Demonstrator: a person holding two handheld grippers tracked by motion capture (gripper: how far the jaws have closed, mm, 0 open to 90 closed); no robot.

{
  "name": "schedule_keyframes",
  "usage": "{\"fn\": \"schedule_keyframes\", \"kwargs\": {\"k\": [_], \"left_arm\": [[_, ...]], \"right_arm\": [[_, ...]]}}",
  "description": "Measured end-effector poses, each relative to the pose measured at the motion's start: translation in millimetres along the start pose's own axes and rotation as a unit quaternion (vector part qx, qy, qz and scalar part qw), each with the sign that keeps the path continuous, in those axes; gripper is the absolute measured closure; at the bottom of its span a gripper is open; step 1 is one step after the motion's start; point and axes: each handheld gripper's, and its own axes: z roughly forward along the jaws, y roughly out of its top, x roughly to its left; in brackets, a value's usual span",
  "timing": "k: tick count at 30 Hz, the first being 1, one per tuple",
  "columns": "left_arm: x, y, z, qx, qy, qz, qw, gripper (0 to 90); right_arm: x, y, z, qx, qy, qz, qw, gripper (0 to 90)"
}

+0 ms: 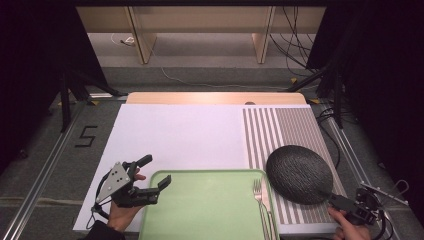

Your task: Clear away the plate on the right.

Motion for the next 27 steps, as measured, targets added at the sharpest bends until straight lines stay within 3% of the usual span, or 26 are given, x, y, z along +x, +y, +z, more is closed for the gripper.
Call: {"fn": "schedule_keyframes", "kwargs": {"k": [2,5,16,27], "left_arm": [[0.1,0.0,0.1,0.000,0.000,0.000,1.0000,11.6],[0.0,-0.1,0.4,0.001,0.000,0.001,1.0000,11.6],[0.2,-0.3,0.7,0.002,0.000,0.000,1.0000,11.6],[0.6,-0.5,0.8,0.002,-0.001,0.001,1.0000,11.6]], "right_arm": [[-1.2,-0.4,1.8,0.002,0.002,0.001,1.0000,18.8],[-3.5,-1.8,5.0,0.012,0.014,0.027,0.9995,19.2],[-3.7,-3.7,11.9,0.024,0.016,0.046,0.9985,21.4],[-6.7,-6.5,18.4,0.030,0.038,0.099,0.9939,23.5]]}}
